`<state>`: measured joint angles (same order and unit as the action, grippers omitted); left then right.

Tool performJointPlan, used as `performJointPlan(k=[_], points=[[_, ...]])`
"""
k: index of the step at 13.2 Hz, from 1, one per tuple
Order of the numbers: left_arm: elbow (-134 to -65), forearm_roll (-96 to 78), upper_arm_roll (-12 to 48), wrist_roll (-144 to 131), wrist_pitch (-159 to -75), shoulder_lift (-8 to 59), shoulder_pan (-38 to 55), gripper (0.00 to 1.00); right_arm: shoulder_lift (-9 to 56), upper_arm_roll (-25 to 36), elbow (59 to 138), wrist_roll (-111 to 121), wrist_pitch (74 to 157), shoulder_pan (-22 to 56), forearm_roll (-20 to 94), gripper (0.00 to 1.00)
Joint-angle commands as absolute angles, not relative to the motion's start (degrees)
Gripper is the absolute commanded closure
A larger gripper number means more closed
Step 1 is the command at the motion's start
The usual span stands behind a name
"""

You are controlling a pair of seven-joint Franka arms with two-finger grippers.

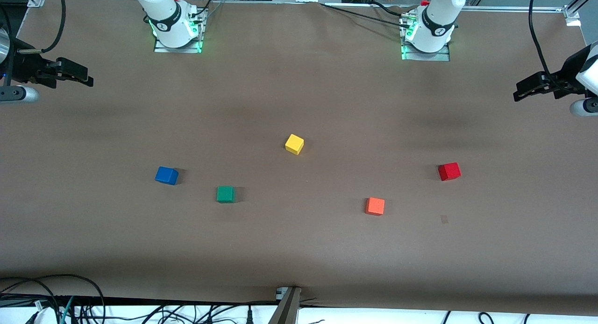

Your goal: Pass red block to right arm, stack on blue

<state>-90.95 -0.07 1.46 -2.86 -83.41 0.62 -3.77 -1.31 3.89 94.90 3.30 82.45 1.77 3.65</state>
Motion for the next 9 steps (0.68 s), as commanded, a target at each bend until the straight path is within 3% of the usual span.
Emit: performJointPlan(k=[1,9], points=[[-91.39,1.49,1.58,-1.76,-82.62,-0.78,-3.78,0.0,-1.05,3.87,93.6,3.52,81.21,1.76,4.39,0.0],[-91.14,1.49,1.49,-1.76,-82.88,-0.44,-3.87,0.0,-1.14,4.22,93.6,3.16,82.09,1.67,3.34,0.0]])
